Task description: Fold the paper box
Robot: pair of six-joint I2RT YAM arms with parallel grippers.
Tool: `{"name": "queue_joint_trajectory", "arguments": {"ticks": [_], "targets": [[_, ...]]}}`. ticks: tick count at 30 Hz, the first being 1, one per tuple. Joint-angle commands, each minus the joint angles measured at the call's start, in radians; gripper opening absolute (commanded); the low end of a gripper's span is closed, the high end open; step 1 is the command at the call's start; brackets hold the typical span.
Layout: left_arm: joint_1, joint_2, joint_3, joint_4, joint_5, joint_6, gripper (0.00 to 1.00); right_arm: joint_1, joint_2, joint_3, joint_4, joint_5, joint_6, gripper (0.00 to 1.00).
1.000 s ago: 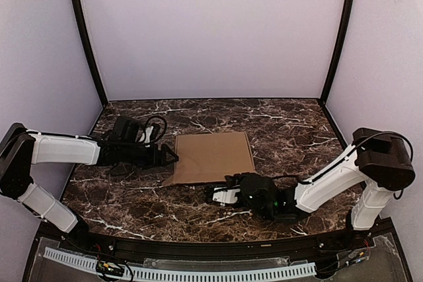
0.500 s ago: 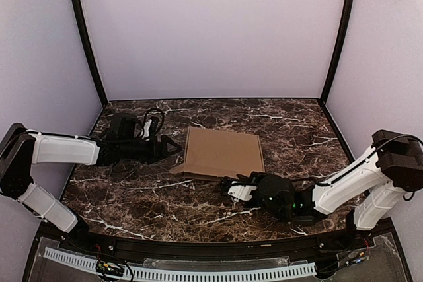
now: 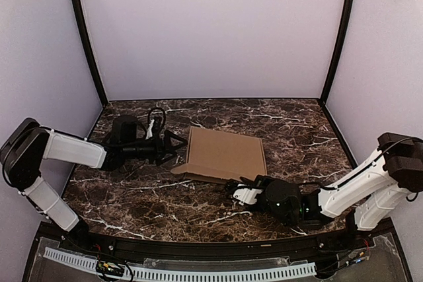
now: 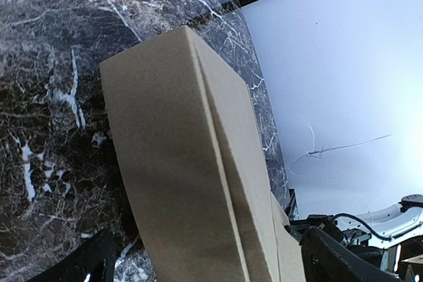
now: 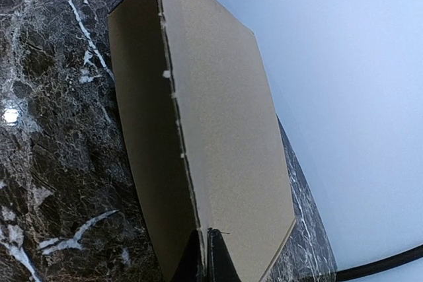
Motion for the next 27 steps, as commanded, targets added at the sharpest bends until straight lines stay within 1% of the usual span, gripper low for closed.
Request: {"name": "queue_joint_trajectory", "arguments": {"ticks": [1, 9, 17, 24, 26, 27], "targets": [[0.005, 0.041, -0.012, 0.061, 0.047, -0.056, 0.98, 0.022, -0.01, -0.029, 0.021, -0.001, 0.059, 0.0], [0.005, 0.122, -0.005, 0.163, 0.089, -0.136, 0.99, 0.032, -0.026, -0.04, 0.025, 0.003, 0.058, 0.0], [0.003, 0.199, -0.018, 0.344, 0.12, -0.242, 0.99, 0.04, -0.025, -0.04, 0.026, 0.007, 0.054, 0.0], [-0.001, 0.232, 0.0, 0.389, 0.144, -0.281, 0.99, 0.047, -0.017, -0.036, 0.028, 0.007, 0.045, 0.0], [-0.004, 0.25, 0.003, 0.428, 0.16, -0.308, 0.97, 0.048, -0.016, -0.034, 0.032, 0.011, 0.039, 0.0], [-0.004, 0.255, 0.003, 0.446, 0.166, -0.321, 0.95, 0.049, -0.015, -0.033, 0.033, 0.012, 0.038, 0.0]]}}
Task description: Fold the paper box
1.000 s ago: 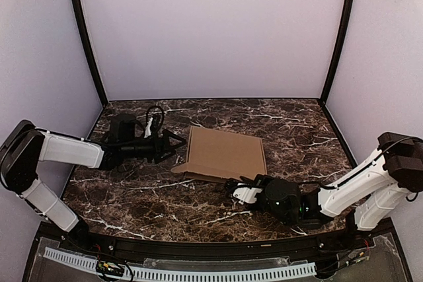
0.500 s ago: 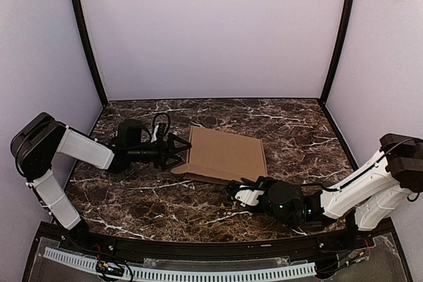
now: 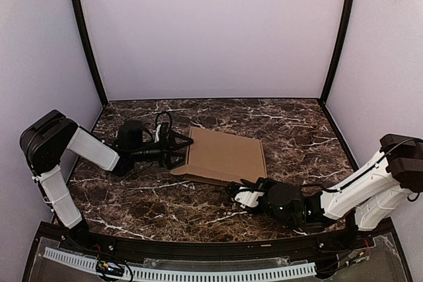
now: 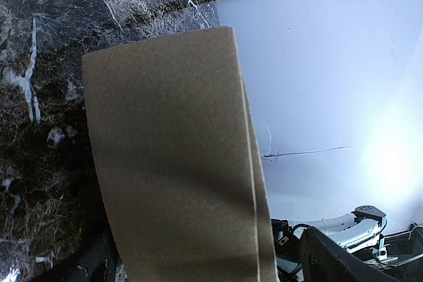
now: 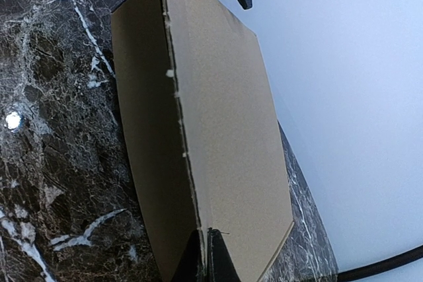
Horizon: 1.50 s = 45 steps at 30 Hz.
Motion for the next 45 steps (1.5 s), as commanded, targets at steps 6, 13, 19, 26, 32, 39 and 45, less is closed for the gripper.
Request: {"name": "queue_joint_trajectory", "arguments": {"ticks": [6, 13, 19, 26, 32, 39, 45], "targets": [[-0.005, 0.066, 0.008, 0.127, 0.064, -0.082, 0.8, 0.019, 0.001, -0.007, 0.013, 0.0, 0.018, 0.0], [-0.008, 0.08, 0.02, 0.143, 0.098, -0.1, 0.62, 0.024, 0.011, 0.003, 0.003, 0.001, 0.008, 0.0], [-0.008, 0.085, 0.028, 0.142, 0.114, -0.104, 0.46, 0.028, 0.022, 0.015, -0.001, 0.005, -0.014, 0.0], [-0.008, 0.085, 0.028, 0.15, 0.115, -0.116, 0.03, 0.036, 0.018, 0.02, -0.005, 0.018, -0.042, 0.44], [-0.002, 0.075, 0.01, 0.205, 0.09, -0.165, 0.01, 0.088, -0.068, 0.043, -0.208, -0.024, 0.0, 0.97], [0.023, 0.016, -0.016, 0.216, 0.096, -0.203, 0.01, 0.162, -0.343, 0.087, -0.605, -0.058, 0.136, 0.99], [0.074, -0.005, -0.057, 0.266, 0.135, -0.312, 0.01, 0.173, -0.556, 0.111, -0.803, 0.009, 0.065, 0.99]]}}
